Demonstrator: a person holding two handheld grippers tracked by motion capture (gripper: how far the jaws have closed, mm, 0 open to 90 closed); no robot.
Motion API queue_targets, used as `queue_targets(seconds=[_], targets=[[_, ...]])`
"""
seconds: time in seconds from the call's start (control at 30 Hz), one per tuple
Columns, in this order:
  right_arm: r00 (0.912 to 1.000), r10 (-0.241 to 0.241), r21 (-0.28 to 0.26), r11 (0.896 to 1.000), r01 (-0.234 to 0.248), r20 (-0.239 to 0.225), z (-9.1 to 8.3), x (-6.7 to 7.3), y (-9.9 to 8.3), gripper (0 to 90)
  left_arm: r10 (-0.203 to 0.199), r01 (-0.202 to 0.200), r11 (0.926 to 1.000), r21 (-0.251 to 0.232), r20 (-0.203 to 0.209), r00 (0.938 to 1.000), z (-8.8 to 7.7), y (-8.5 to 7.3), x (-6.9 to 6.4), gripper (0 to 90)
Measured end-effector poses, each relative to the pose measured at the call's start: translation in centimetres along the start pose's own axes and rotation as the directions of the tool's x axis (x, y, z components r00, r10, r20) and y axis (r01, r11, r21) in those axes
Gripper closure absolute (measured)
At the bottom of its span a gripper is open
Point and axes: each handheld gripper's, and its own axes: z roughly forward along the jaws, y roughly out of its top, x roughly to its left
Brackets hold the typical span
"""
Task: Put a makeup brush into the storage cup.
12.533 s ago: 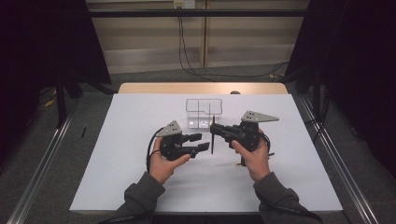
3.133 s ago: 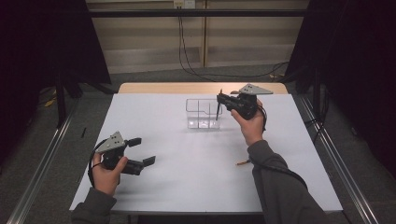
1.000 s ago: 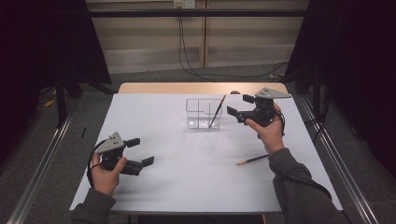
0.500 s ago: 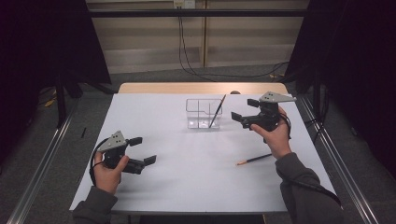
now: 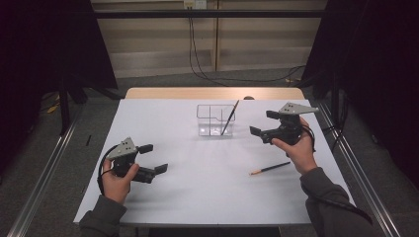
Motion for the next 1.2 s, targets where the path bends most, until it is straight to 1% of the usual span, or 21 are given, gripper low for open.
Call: queue_targets(seconds=[0.03,0.07,0.17,0.27,0.33,0.43,0.5,0.6,0.63,0.7,0.73,0.77,0.8,0.83,0.87,0.93,1.03,1.1,1.17,1.2], targets=[[1.0,0.004,0.001,1.0,-0.004,0.005,0.0,0.0,0.0,4.1,0.0,0.0,1.0,-0.003,0.006,1.0,0.0,0.0,0.0,3.0],[1.0,0.0,0.005,1.0,0.0,0.002,-0.1,0.0,-0.1,4.1,0.001,-0.001,1.0,0.003,-0.003,1.0,-0.1,0.0,0.0,2.9],[1.0,-0.001,0.009,1.0,0.001,0.0,-0.4,-0.1,-0.2,4.0,0.0,0.0,1.0,-0.004,0.003,1.0,-0.1,-0.1,0.0,2.9],[1.0,-0.001,0.018,1.0,0.001,-0.007,-0.4,0.0,-0.3,4.0,-0.002,0.002,1.0,-0.002,-0.003,1.0,-0.3,-0.1,0.0,2.9],[0.9999,-0.005,0.026,1.0,0.005,-0.013,-0.4,0.0,-0.3,4.0,-0.005,0.005,1.0,-0.002,-0.01,0.9999,-0.4,-0.2,0.0,3.0],[0.9996,-0.013,0.034,0.999,0.014,-0.024,-0.4,0.2,-0.4,4.0,-0.004,0.004,1.0,-0.004,0.0,1.0,-0.4,-0.3,0.1,2.9],[0.9993,-0.02,0.046,0.999,0.022,-0.03,-0.4,0.3,-0.5,4.0,-0.008,0.008,1.0,-0.001,-0.006,1.0,-0.5,-0.3,0.0,2.9],[0.9991,-0.029,0.055,0.998,0.031,-0.033,-0.5,0.4,-0.6,4.0,-0.005,0.005,1.0,-0.001,-0.004,1.0,-0.5,-0.4,0.1,2.9],[0.9992,-0.03,0.055,0.998,0.032,-0.025,-0.6,0.4,-0.7,4.0,-0.005,0.005,1.0,-0.002,-0.001,1.0,-0.4,-0.3,0.1,2.9],[0.9991,-0.03,0.056,0.998,0.032,-0.028,-0.7,0.5,-0.7,4.0,-0.009,0.009,1.0,0.001,-0.012,0.9999,-0.3,-0.2,0.0,2.9],[0.999,-0.035,0.059,0.998,0.036,-0.028,-0.7,0.5,-0.8,4.0,-0.003,0.003,1.0,0.001,-0.006,1.0,-0.2,-0.2,0.0,2.9],[0.9989,-0.034,0.066,0.997,0.036,-0.032,-0.8,0.6,-0.9,4.0,-0.003,0.003,1.0,0.004,-0.013,0.9999,-0.2,-0.2,0.0,2.9],[0.9988,-0.035,0.068,0.997,0.037,-0.034,-0.8,0.6,-0.9,4.0,-0.007,0.007,1.0,0.0,-0.003,1.0,-0.1,-0.2,-0.1,2.9],[0.9987,-0.041,0.072,0.996,0.043,-0.03,-0.9,0.6,-1.0,4.0,-0.006,0.006,1.0,0.004,-0.012,0.9999,-0.1,-0.1,-0.2,2.9],[0.9988,-0.039,0.075,0.996,0.041,-0.031,-1.0,0.7,-1.0,4.0,0.003,-0.002,1.0,0.01,-0.011,0.9999,-0.2,-0.1,-0.2,2.9],[0.9985,-0.044,0.081,0.996,0.047,-0.033,-1.1,0.7,-1.1,4.0,0.005,-0.005,1.0,0.002,-0.007,1.0,-0.3,0.0,-0.3,2.9],[0.9978,-0.051,0.089,0.995,0.055,-0.041,-1.3,0.8,-1.3,3.9,0.007,-0.007,0.9999,0.007,-0.016,0.9998,-0.3,0.1,-0.5,2.9],[0.9977,-0.055,0.096,0.994,0.059,-0.04,-1.5,0.8,-1.4,3.9,0.004,-0.004,1.0,0.003,-0.004,1.0,-0.2,0.0,-0.5,2.9],[0.9975,-0.055,0.097,0.994,0.059,-0.045,-1.6,0.8,-1.4,3.9,0.004,-0.004,1.0,0.008,-0.014,0.9999,-0.2,-0.1,-0.5,2.9],[0.9973,-0.057,0.1,0.993,0.062,-0.046,-1.7,0.7,-1.5,3.9,0.001,-0.001,1.0,0.007,-0.009,1.0,-0.2,-0.1,-0.5,2.9]])
